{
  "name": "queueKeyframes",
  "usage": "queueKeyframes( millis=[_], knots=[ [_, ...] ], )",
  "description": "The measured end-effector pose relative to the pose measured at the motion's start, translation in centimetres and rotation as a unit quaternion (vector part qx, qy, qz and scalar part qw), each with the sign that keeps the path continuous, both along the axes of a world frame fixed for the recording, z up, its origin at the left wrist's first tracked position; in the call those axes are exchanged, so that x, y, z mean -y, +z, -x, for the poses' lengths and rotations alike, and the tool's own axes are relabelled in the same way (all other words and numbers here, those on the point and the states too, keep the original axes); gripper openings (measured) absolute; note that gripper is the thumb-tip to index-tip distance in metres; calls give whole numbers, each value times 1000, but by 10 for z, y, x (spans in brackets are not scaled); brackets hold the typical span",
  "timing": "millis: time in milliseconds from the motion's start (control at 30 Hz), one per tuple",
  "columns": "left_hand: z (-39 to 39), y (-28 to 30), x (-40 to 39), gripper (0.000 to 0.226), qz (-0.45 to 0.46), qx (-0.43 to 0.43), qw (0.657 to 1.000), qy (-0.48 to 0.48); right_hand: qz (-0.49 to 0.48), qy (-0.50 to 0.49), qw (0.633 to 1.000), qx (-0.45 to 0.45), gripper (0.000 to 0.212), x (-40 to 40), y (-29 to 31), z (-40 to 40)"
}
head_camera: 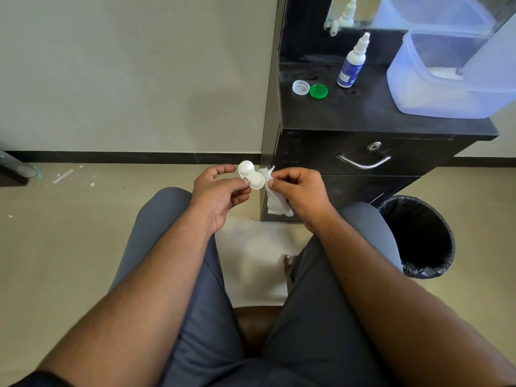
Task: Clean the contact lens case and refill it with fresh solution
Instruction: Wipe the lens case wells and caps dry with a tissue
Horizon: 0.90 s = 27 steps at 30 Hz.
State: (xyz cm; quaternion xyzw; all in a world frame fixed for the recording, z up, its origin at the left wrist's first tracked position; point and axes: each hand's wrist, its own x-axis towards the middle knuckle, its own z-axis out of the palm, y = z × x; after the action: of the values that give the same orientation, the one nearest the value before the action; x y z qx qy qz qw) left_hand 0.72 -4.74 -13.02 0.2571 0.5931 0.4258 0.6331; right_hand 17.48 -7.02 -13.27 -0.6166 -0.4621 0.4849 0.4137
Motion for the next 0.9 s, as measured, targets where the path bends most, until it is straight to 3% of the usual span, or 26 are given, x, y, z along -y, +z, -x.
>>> queueKeyframes(
  millis=[167, 333, 467, 767, 900],
  knots=[
    [-1, 1, 1, 17, 60, 68, 996, -18, -35, 9, 996, 79, 13, 1, 0, 3],
    [0, 1, 0, 7, 83, 64, 994, -25, -70, 10, 988, 135, 17, 4, 0, 7],
    [-2, 1, 0, 10, 96, 58, 992, -59, -93, 15, 981, 167, 18, 6, 1, 7],
    [-4, -1, 2, 1, 67, -4, 991, -117, -151, 67, 959, 228, 17, 8, -5, 3],
    [-3, -7, 2, 13, 37, -54, 991, -120, -149, 120, 936, 296, 20, 7, -6, 9]
  ],
)
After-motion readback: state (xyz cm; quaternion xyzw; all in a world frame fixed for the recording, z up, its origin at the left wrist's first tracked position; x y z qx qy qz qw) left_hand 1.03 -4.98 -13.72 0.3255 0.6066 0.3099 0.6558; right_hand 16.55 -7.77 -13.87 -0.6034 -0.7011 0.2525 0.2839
